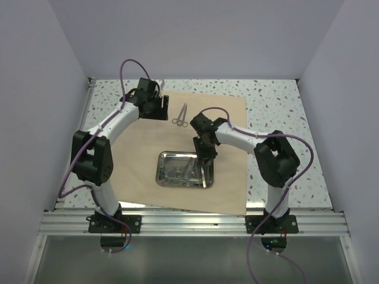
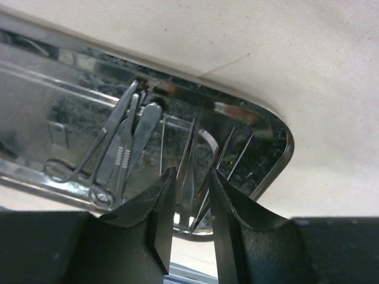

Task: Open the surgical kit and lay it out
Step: Pick up the medical item from the container.

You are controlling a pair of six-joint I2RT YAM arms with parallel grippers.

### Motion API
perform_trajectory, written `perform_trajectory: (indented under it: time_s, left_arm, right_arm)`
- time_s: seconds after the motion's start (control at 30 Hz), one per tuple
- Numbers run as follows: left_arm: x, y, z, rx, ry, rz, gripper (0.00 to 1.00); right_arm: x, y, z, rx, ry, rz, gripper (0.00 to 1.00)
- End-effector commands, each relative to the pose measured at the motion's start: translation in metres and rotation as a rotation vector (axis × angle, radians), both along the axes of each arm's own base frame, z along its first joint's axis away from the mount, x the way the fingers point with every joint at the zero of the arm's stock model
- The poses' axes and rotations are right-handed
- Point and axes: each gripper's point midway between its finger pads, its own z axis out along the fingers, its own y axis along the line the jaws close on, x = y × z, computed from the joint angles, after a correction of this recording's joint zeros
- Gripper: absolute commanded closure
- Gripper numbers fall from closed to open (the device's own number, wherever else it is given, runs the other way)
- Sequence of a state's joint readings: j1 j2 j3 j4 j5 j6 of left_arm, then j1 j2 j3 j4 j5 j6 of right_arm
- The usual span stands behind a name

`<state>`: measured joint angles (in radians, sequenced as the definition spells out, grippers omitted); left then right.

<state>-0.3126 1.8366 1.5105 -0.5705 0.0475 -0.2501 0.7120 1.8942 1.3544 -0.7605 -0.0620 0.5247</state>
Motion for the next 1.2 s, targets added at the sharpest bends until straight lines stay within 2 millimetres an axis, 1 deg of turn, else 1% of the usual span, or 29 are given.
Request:
perform_trajectory:
  time_s: [0.0, 0.03, 0.17, 0.27, 0.4, 0.47, 0.5, 0.57, 0.63, 0.7, 0.73, 0.8, 0.9, 0.93, 0.97, 1.0, 1.03, 1.07, 1.1, 1.13, 1.17]
  left_arm:
    - [-0.008, 0.007, 0.011, 0.016, -0.042, 0.002, 0.31]
    - [-0.011, 0.008, 0.017, 0.016, -0.053, 0.003, 0.32]
    - [-0.017, 0.013, 0.019, 0.032, -0.059, 0.003, 0.31]
    - [-0.018, 0.014, 0.021, 0.033, -0.062, 0.002, 0.32]
    - [-0.016, 0.014, 0.022, 0.036, -0.063, 0.003, 0.32]
    - [-0.015, 0.014, 0.022, 0.036, -0.062, 0.003, 0.32]
    - [-0.015, 0.013, 0.02, 0.037, -0.059, 0.003, 0.32]
    - [-0.014, 0.012, 0.02, 0.037, -0.06, 0.002, 0.32]
    - [-0.013, 0.013, 0.018, 0.038, -0.058, 0.003, 0.32]
    - [-0.012, 0.012, 0.016, 0.038, -0.054, 0.004, 0.32]
    - [-0.01, 0.012, 0.017, 0.037, -0.057, 0.004, 0.33]
    - [-0.009, 0.011, 0.015, 0.037, -0.052, 0.005, 0.33]
    - [-0.004, 0.009, 0.016, 0.032, -0.055, 0.004, 0.33]
    - [-0.002, 0.008, 0.019, 0.028, -0.064, 0.003, 0.33]
    - [0.0, 0.007, 0.02, 0.025, -0.066, 0.001, 0.33]
    - [0.001, 0.006, 0.019, 0.025, -0.06, 0.0, 0.33]
    - [0.003, 0.005, 0.021, 0.023, -0.064, -0.001, 0.33]
    - [0.003, 0.005, 0.021, 0.022, -0.061, -0.004, 0.33]
    - [0.003, 0.003, 0.018, 0.02, -0.052, -0.008, 0.33]
    - [0.004, 0.003, 0.02, 0.019, -0.056, -0.01, 0.33]
    - [0.004, 0.003, 0.018, 0.024, -0.047, -0.013, 0.34]
  right_arm:
    - [0.015, 0.003, -0.001, -0.007, -0.047, -0.031, 0.68]
    - [0.017, 0.004, -0.003, -0.007, -0.049, -0.032, 0.68]
    - [0.018, 0.006, -0.013, -0.015, -0.034, -0.034, 0.71]
    - [0.02, 0.007, -0.016, -0.02, -0.03, -0.03, 0.77]
    - [0.02, 0.004, -0.014, -0.043, -0.028, -0.022, 0.95]
    - [0.021, 0.005, -0.007, -0.04, -0.033, -0.018, 0.99]
    - [0.02, 0.003, 0.001, -0.041, -0.035, -0.017, 1.0]
    - [0.023, 0.006, 0.015, -0.025, -0.057, -0.014, 1.0]
    - [0.025, 0.006, 0.034, -0.01, -0.077, -0.012, 1.0]
    - [0.023, 0.005, 0.045, -0.01, -0.077, -0.009, 1.0]
    - [0.027, 0.009, 0.056, 0.006, -0.094, -0.006, 1.0]
    - [0.03, 0.01, 0.068, 0.008, -0.103, 0.001, 1.0]
    - [0.034, 0.008, 0.073, -0.012, -0.114, 0.01, 1.0]
    - [0.039, 0.01, 0.08, -0.009, -0.134, 0.018, 1.0]
    - [0.043, 0.008, 0.078, -0.029, -0.138, 0.021, 1.0]
    - [0.043, 0.007, 0.08, -0.039, -0.137, 0.026, 1.0]
    - [0.049, 0.008, 0.085, -0.039, -0.15, 0.029, 1.0]
    - [0.052, 0.006, 0.082, -0.047, -0.142, 0.025, 1.0]
    - [0.053, 0.007, 0.085, -0.037, -0.128, 0.029, 1.0]
    - [0.051, 0.007, 0.082, -0.04, -0.103, 0.047, 1.0]
    - [0.048, 0.004, 0.073, -0.068, -0.061, 0.061, 1.0]
